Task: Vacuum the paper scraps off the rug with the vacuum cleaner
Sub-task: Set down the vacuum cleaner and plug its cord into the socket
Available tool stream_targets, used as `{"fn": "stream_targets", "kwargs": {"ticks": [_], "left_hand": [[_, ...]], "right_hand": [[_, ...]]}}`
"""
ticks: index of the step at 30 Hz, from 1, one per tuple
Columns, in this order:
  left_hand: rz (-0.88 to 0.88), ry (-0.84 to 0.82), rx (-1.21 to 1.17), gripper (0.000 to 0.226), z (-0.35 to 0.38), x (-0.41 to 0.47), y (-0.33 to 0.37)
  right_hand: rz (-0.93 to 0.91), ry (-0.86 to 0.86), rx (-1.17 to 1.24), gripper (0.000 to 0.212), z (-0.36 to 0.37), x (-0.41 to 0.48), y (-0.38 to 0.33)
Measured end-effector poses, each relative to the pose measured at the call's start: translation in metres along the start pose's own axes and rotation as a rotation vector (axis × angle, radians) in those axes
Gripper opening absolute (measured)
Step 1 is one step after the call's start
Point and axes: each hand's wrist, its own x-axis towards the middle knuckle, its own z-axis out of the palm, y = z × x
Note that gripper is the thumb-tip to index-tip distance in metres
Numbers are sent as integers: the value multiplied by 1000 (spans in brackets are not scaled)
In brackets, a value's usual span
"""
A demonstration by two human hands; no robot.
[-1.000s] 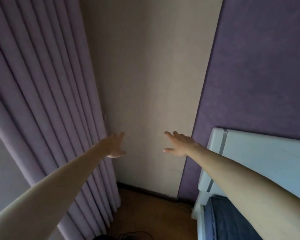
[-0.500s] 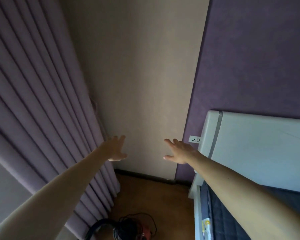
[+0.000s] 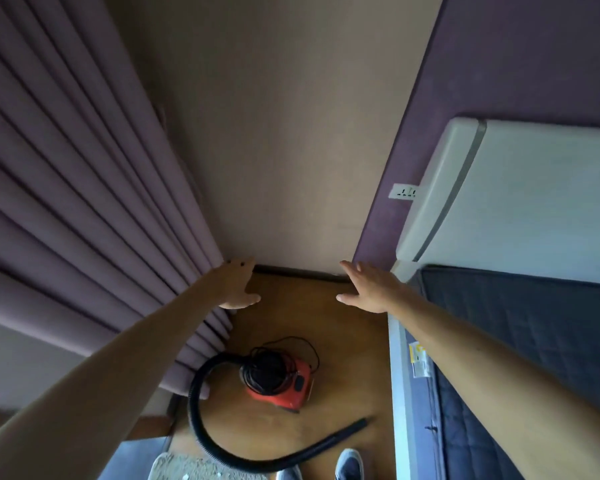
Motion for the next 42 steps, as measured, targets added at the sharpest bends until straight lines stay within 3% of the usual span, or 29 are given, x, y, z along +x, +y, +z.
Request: {"fn": "stream_targets", "kwargs": {"ticks": [11, 23, 30, 35, 42], "left_hand": [[-8, -150, -47, 93, 127, 41, -36], [-43, -284, -33, 72, 251, 79, -50], [-29, -313, -12, 96, 330, 106, -69], [-42, -329, 14, 80, 375, 130, -72], [-53, -286, 2, 78, 440, 163, -72]], "right_hand": [[18, -179, 117, 80, 123, 34, -21], [-22, -403, 152, 79, 281, 40, -46], [-47, -431, 194, 81, 352, 57, -57], [-60, -426, 213, 79, 401, 75, -65], [-7, -472, 313, 77, 468, 100, -76]]}}
